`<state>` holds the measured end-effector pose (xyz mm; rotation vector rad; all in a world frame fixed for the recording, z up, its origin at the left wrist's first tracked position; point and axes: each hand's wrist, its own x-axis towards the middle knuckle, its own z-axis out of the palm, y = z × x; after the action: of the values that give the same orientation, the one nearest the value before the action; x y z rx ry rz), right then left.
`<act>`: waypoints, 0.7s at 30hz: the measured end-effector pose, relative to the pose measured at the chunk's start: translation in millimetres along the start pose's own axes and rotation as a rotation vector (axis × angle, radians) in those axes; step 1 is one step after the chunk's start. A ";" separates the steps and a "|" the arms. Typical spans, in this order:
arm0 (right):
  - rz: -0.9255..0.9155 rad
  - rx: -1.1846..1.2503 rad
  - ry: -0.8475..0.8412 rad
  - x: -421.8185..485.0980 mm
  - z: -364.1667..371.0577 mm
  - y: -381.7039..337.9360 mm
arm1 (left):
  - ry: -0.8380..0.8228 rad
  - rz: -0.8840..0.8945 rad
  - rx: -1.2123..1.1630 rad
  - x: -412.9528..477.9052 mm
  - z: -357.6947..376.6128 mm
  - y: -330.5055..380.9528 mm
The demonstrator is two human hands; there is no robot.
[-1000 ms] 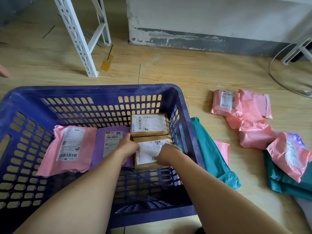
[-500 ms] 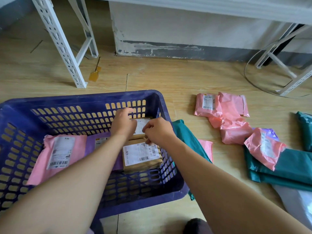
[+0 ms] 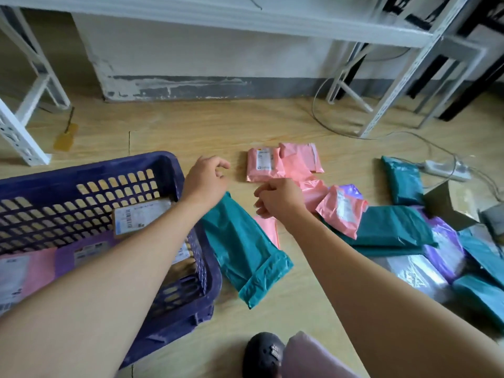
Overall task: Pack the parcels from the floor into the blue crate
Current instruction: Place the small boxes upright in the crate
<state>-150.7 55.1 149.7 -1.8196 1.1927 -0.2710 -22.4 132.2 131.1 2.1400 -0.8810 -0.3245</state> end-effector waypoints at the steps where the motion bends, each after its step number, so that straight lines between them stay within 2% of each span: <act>1: 0.021 -0.003 0.013 0.2 -11.6 7.0 | -0.038 0.028 0.016 -2.1 8.2 9.0; 10: 0.164 -0.095 0.113 -6.7 -92.9 75.9 | -0.245 0.189 0.089 -26.7 73.1 77.5; 15: 0.268 -0.026 0.115 -2.1 -107.8 116.1 | -0.357 0.259 0.195 -41.3 104.8 85.9; 18: 0.301 -0.080 0.101 7.7 -102.1 131.4 | -0.455 0.228 0.262 -52.8 122.6 69.3; 21: 0.323 -0.139 0.027 18.5 -84.6 138.6 | -0.544 0.114 0.283 -63.7 139.0 41.5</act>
<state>-277.6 -23.9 83.5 -1.7104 1.5325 -0.0280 -156.4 77.6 66.7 2.2816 -1.4203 -0.7870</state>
